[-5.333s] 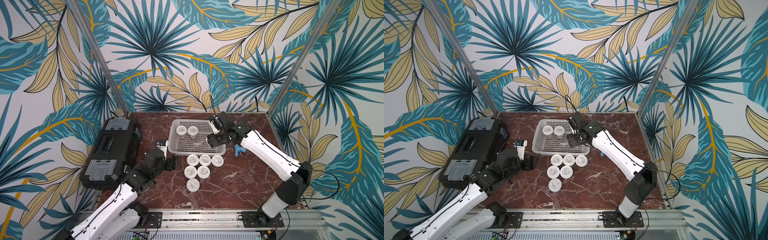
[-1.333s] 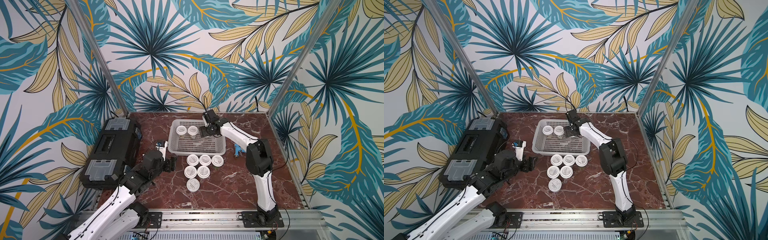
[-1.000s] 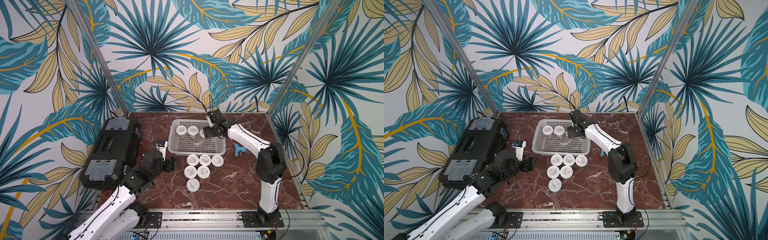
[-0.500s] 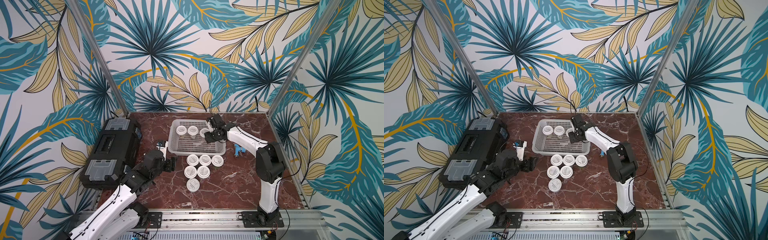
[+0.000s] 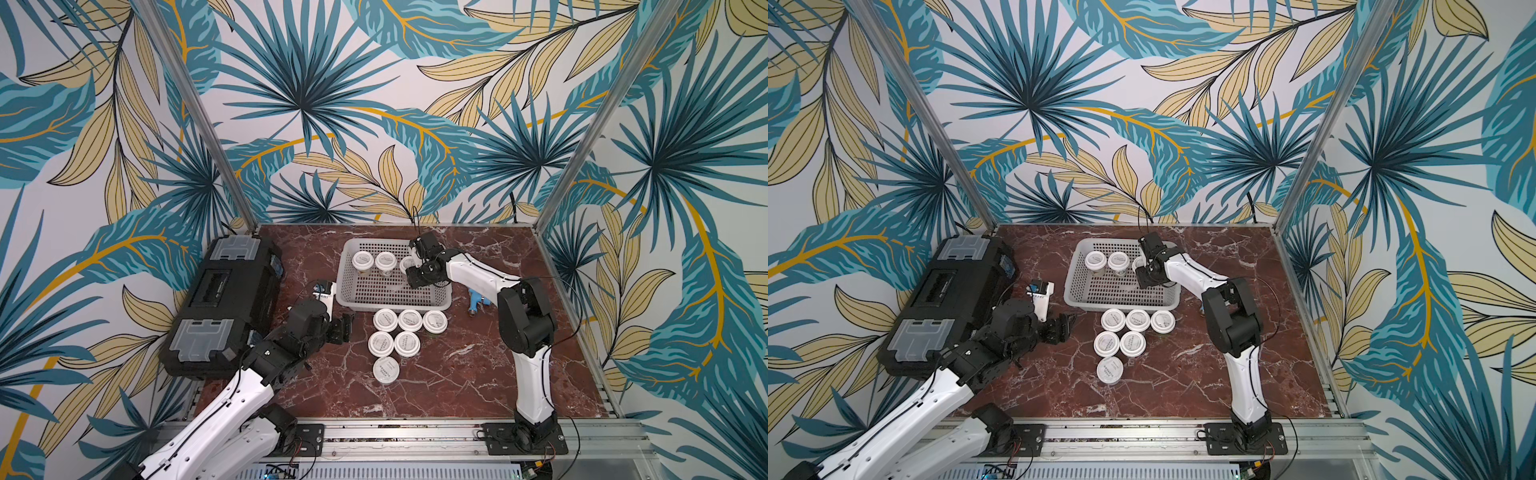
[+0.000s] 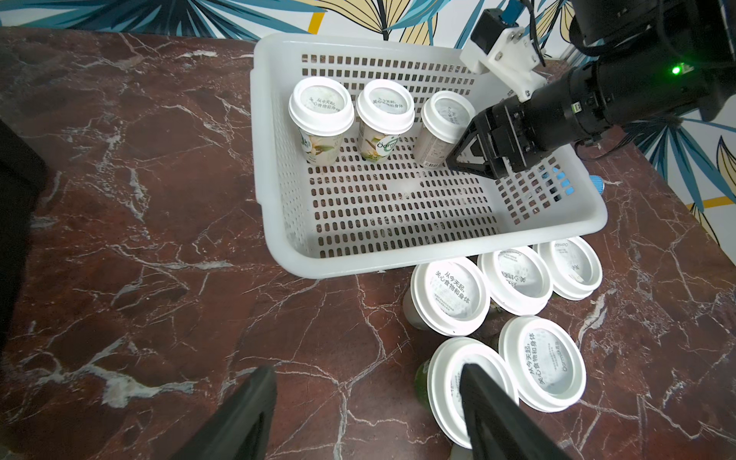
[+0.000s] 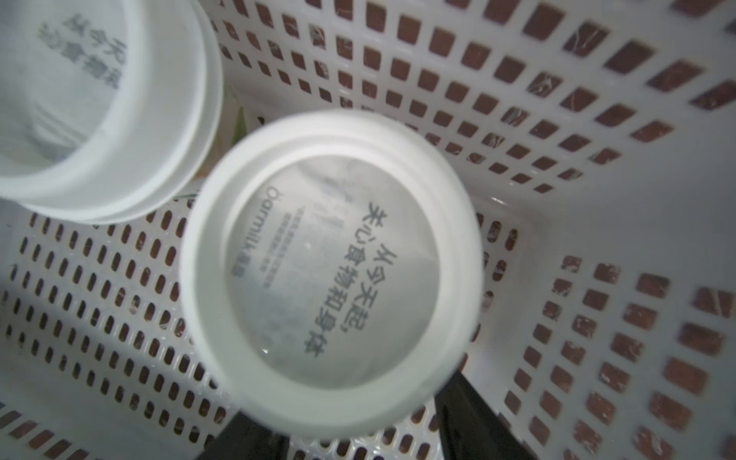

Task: Put the yogurt in the basket
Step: Place the yogurt in the basket.

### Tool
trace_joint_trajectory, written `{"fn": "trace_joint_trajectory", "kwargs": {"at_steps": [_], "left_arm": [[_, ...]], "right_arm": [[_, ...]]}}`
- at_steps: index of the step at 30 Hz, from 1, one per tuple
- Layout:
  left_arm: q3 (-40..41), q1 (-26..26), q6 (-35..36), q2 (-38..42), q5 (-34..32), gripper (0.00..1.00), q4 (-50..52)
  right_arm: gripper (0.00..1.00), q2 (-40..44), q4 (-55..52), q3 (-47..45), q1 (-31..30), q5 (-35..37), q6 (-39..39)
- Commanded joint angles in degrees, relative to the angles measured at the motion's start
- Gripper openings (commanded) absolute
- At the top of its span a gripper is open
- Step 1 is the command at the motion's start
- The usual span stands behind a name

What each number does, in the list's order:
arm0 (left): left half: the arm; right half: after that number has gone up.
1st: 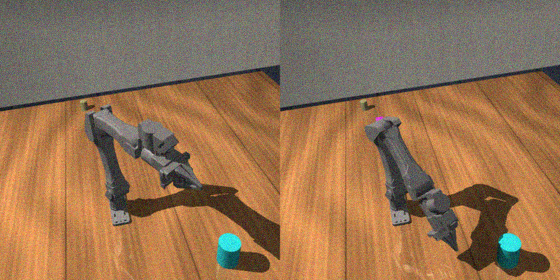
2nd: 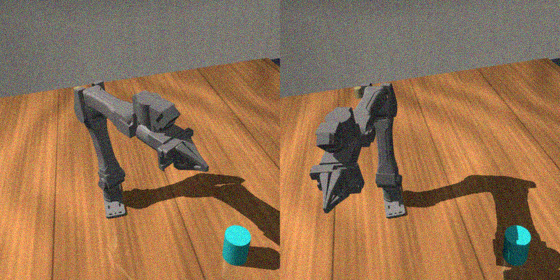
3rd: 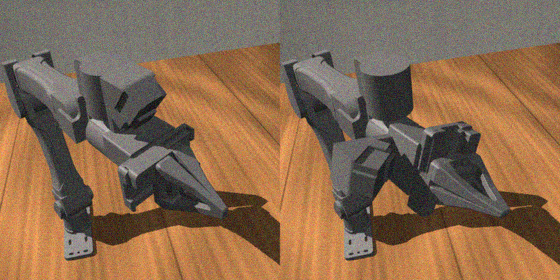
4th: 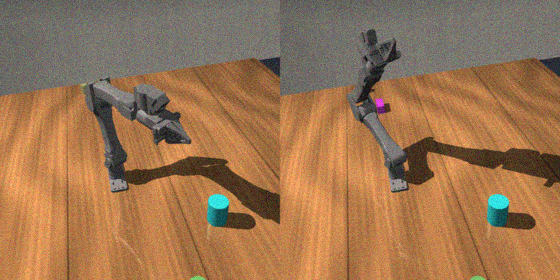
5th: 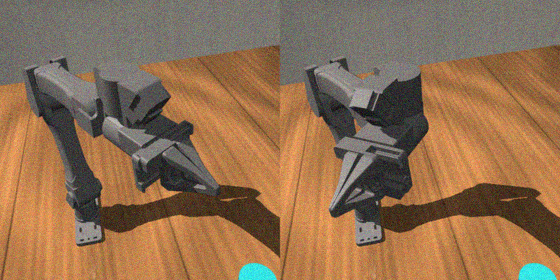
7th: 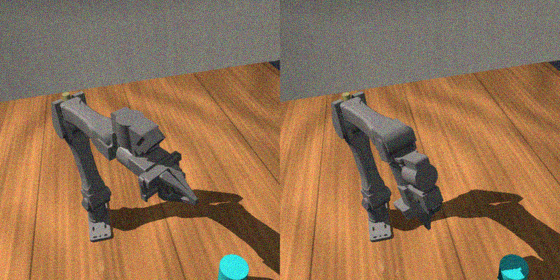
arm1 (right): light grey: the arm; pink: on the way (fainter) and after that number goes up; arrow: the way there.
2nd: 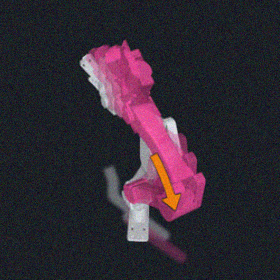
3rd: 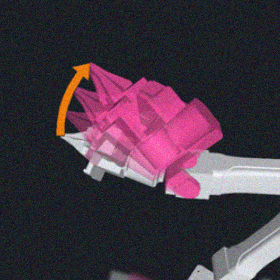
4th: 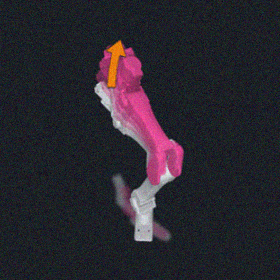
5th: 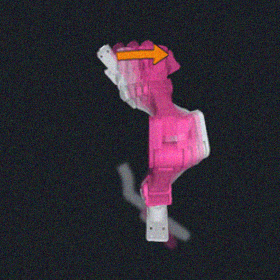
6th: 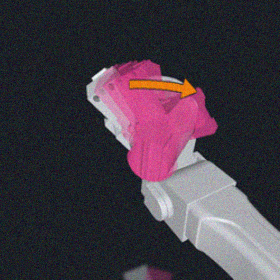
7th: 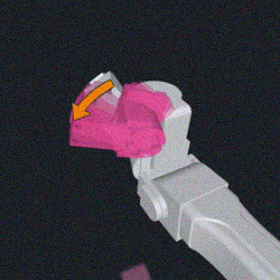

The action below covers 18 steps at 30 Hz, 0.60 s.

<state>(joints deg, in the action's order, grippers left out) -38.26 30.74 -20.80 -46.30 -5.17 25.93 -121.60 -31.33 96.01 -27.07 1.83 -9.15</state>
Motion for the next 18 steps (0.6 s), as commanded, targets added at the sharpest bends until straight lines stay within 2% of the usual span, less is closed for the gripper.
{"fn": "trace_joint_trajectory", "kwargs": {"at_steps": [1, 18], "left_arm": [[-0.5, -0.3, 0.8, -0.1, -0.3, 0.77, -0.6], [-0.4, -0.3, 0.8, -0.1, -0.3, 0.77, -0.6]], "right_arm": [[0.61, -2.8, 0.7, 1.6, 0.1, -0.5, 1.0], [0.61, -6.8, 1.6, 4.7, 0.1, -1.2, 1.2]]}}
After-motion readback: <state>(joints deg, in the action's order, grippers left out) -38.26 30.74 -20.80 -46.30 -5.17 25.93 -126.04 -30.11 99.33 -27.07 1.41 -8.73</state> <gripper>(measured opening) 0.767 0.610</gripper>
